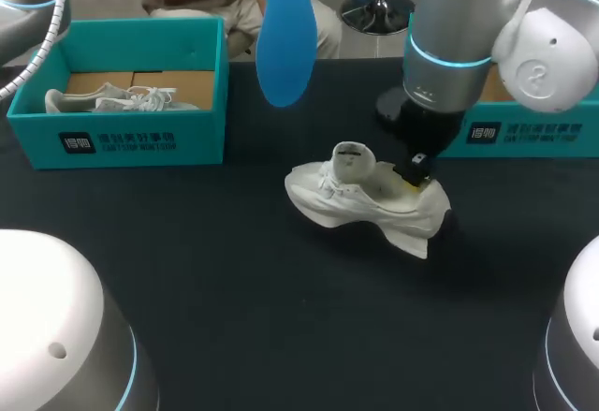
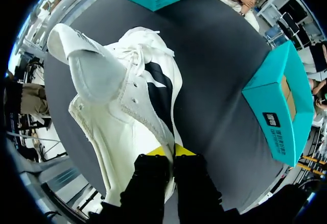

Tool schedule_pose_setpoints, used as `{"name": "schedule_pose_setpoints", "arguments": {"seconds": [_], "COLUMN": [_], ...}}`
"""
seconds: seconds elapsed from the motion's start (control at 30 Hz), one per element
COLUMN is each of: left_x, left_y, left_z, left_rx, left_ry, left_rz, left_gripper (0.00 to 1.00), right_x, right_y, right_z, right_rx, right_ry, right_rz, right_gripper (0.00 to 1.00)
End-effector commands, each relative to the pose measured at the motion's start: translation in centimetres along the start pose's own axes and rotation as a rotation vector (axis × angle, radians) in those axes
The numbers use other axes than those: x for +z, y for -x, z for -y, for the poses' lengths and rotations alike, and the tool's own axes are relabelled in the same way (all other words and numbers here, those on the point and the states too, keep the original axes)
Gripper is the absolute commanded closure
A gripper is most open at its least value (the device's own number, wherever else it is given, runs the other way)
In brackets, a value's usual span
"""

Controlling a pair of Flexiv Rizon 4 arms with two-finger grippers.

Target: Take the shoe out of the shoebox, open the shoe tongue, remove and reinsert the insole, then place the shoe into the shoebox

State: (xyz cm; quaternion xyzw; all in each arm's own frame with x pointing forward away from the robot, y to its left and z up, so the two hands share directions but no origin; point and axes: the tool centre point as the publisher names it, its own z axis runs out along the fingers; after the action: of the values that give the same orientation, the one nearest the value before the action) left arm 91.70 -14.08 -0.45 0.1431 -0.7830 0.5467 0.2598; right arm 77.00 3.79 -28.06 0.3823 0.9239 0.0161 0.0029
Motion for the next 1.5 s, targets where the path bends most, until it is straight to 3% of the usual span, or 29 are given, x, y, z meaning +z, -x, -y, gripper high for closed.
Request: {"name": "schedule_pose_setpoints", "arguments": {"seconds": [0.03, 0.2, 0.9, 1.03, 1.13, 1.5], "left_x": [0.0, 0.0, 0.0, 0.0, 0.0, 0.0], "left_y": [0.1, 0.1, 0.1, 0.1, 0.1, 0.1], "left_z": [0.0, 0.0, 0.0, 0.0, 0.0, 0.0], "left_rx": [0.000, 0.000, 0.000, 0.000, 0.000, 0.000], "left_ry": [0.002, 0.002, 0.002, 0.002, 0.002, 0.002], "left_rz": [-0.001, -0.001, -0.001, -0.001, -0.001, -0.001], "left_gripper": [1.00, 1.00, 1.00, 1.00, 1.00, 1.00], "right_x": [0.3, 0.5, 0.5, 0.3, -0.2, -0.2], "right_y": [0.9, 1.0, 0.7, 0.5, 0.1, -1.1], "right_z": [1.5, 2.2, 2.2, 2.1, 2.1, 2.7], "right_rx": [0.324, 0.382, 0.351, 0.476, 0.594, 0.777], "right_ry": [0.099, 0.120, 0.125, 0.066, 0.118, 0.140], "right_rz": [-0.076, -0.098, -0.070, 0.004, -0.031, -0.024], "right_gripper": [1.00, 1.00, 1.00, 1.00, 1.00, 1.00]}}
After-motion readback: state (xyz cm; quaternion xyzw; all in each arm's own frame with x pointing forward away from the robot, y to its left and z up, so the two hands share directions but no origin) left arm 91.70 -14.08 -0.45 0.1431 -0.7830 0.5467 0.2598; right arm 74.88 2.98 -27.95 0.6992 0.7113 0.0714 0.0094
